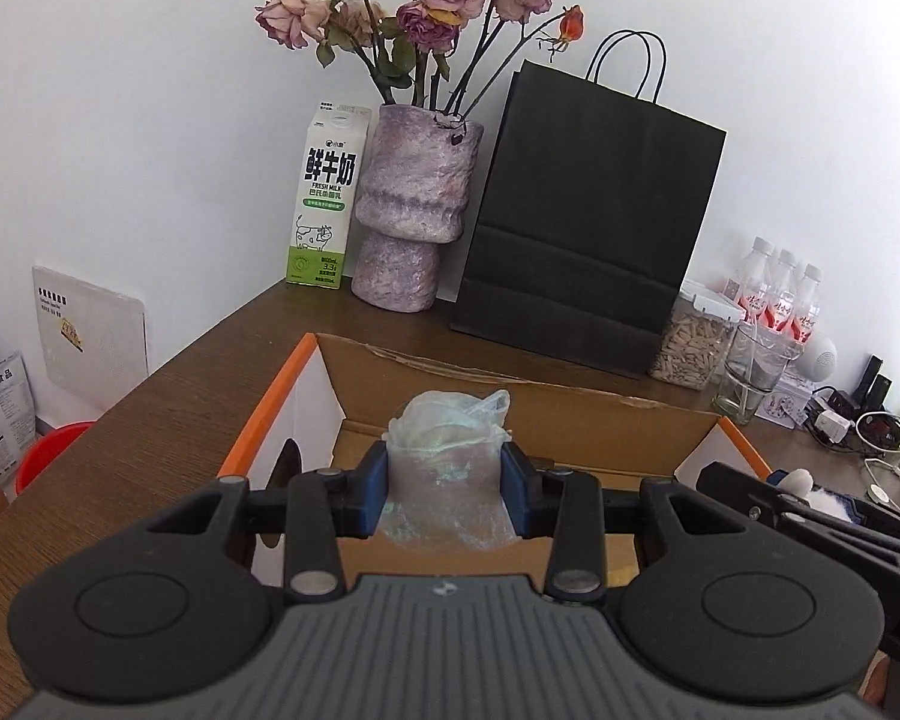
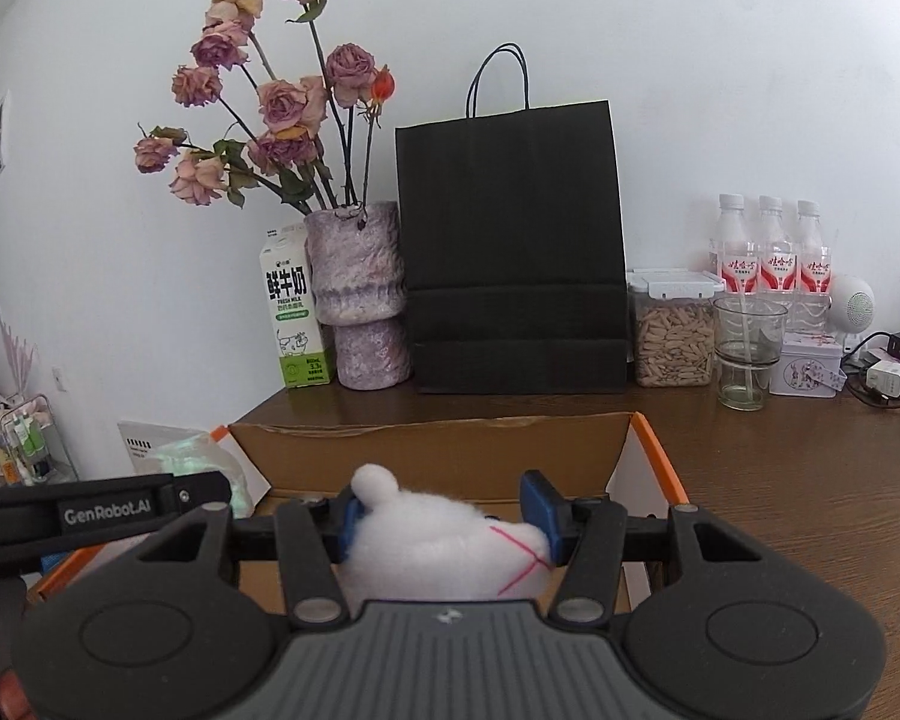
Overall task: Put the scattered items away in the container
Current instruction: 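Carry the bag and sheep over the box and open both grippers to drop them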
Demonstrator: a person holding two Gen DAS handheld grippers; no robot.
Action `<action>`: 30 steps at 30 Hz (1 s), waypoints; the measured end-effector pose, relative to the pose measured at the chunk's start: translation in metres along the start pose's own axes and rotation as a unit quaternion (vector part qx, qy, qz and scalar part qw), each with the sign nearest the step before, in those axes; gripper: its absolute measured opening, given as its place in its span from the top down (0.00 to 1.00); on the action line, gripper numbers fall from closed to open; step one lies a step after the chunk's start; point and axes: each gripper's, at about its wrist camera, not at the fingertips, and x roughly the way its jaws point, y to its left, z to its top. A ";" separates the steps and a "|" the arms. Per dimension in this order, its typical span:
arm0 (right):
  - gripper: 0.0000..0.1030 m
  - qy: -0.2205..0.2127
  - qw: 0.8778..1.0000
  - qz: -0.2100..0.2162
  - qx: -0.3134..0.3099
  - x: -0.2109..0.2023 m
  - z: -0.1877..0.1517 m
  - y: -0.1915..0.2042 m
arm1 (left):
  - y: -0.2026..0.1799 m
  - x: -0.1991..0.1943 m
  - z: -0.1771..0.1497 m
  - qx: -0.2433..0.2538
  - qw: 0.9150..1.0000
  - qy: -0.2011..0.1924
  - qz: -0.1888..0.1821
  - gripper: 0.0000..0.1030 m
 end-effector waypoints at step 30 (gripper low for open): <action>0.00 0.002 0.999 -0.035 0.009 -0.021 -0.006 -0.007 | 0.006 -0.011 -0.010 -0.008 0.999 -0.020 0.032 0.00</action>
